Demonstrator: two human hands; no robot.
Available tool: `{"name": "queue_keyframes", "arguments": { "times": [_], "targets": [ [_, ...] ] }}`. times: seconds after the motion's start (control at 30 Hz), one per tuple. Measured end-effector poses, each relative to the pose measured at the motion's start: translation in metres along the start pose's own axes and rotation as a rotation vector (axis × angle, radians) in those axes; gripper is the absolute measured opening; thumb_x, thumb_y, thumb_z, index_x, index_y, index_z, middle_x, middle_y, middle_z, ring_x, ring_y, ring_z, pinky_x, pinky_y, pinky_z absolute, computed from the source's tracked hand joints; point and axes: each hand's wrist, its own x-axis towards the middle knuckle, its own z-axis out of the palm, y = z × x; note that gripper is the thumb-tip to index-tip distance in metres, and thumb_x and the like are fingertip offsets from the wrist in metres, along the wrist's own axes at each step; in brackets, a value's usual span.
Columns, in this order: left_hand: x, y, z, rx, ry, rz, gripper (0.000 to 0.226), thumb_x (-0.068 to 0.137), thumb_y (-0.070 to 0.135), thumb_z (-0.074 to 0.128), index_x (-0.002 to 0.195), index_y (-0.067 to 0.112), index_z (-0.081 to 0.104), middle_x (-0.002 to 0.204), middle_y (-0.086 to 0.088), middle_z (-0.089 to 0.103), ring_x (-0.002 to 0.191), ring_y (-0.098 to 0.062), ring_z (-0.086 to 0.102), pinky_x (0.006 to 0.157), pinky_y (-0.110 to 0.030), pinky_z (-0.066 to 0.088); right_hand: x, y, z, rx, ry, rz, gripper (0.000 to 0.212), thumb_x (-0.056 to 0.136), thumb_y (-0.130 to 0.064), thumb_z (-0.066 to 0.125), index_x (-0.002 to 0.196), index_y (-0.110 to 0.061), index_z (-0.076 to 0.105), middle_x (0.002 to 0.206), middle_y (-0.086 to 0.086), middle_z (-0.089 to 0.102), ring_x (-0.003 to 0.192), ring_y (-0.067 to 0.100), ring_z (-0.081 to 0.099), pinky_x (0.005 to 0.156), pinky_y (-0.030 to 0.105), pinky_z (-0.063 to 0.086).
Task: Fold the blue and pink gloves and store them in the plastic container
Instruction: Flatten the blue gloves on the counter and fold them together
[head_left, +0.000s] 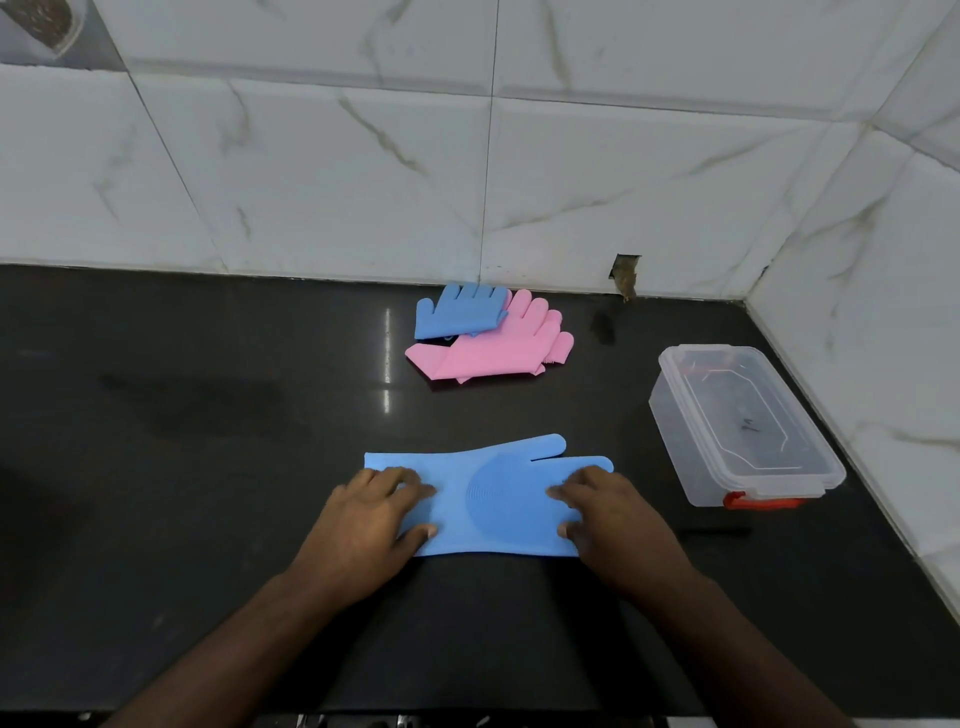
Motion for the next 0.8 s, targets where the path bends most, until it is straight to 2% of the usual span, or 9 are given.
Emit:
{"name": "queue_keyframes", "arguments": {
  "times": [0.07,0.13,0.2,0.3,0.47,0.6,0.8],
  "targets": [
    [0.008,0.005,0.001,0.054,-0.049,-0.029,0.062,0.094,0.063,0.045,0.151,0.044,0.031,0.161,0.017,0.024,0.145,-0.013,0.025,0.112,-0.038,0.030,0.010,-0.003,0.001,-0.056,-0.037,0.008,0.054,0.094,-0.028,0.063,0.144,-0.035,0.044,0.154,-0.006,0.036,0.139,0.017,0.035,0.110,0.034,0.037],
    [0.012,0.005,0.002,0.073,-0.102,-0.043,0.067,0.094,0.064,0.043,0.155,0.042,0.023,0.165,0.015,0.014,0.148,-0.014,0.016,0.115,-0.040,0.024,0.017,-0.005,0.001,-0.098,-0.127,0.032,0.059,0.095,-0.029,0.060,0.148,-0.034,0.037,0.159,-0.005,0.028,0.144,0.020,0.027,0.115,0.039,0.032],
    [0.014,0.002,0.003,0.074,-0.146,-0.048,0.069,0.095,0.065,0.042,0.156,0.042,0.019,0.166,0.015,0.010,0.149,-0.014,0.012,0.116,-0.041,0.021,0.021,-0.005,0.002,-0.130,-0.201,0.049,0.061,0.096,-0.032,0.057,0.151,-0.032,0.032,0.160,-0.004,0.025,0.146,0.022,0.023,0.116,0.041,0.028],
    [0.016,-0.001,0.003,0.068,-0.161,-0.040,0.071,0.094,0.067,0.042,0.156,0.043,0.018,0.166,0.017,0.009,0.149,-0.013,0.011,0.117,-0.041,0.020,0.023,-0.005,0.005,-0.151,-0.220,0.056,0.062,0.096,-0.034,0.057,0.152,-0.031,0.029,0.161,-0.003,0.023,0.147,0.023,0.021,0.117,0.043,0.027],
    [0.023,-0.001,-0.001,0.043,-0.147,-0.038,0.070,0.090,0.066,0.050,0.153,0.042,0.028,0.162,0.017,0.021,0.148,-0.012,0.018,0.115,-0.040,0.024,0.026,-0.005,0.000,-0.125,-0.193,0.043,0.058,0.094,-0.031,0.058,0.148,-0.031,0.037,0.158,-0.004,0.030,0.143,0.021,0.028,0.114,0.042,0.032],
    [0.030,0.000,-0.005,-0.002,0.033,-0.047,0.050,0.094,0.058,0.051,0.141,0.040,0.048,0.145,0.016,0.046,0.135,-0.012,0.040,0.104,-0.034,0.035,0.028,-0.006,-0.010,0.017,0.020,0.053,0.039,0.095,-0.029,0.057,0.134,-0.031,0.056,0.141,-0.009,0.052,0.124,0.012,0.051,0.105,0.030,0.042],
    [0.051,0.004,-0.012,-0.053,0.100,-0.019,0.041,0.095,0.045,0.053,0.136,0.041,0.052,0.137,0.017,0.052,0.129,-0.010,0.045,0.102,-0.033,0.038,0.042,-0.011,-0.012,0.106,-0.012,0.077,0.035,0.093,-0.035,0.057,0.128,-0.029,0.062,0.128,-0.011,0.064,0.113,0.009,0.059,0.100,0.027,0.045]
  ]
}}
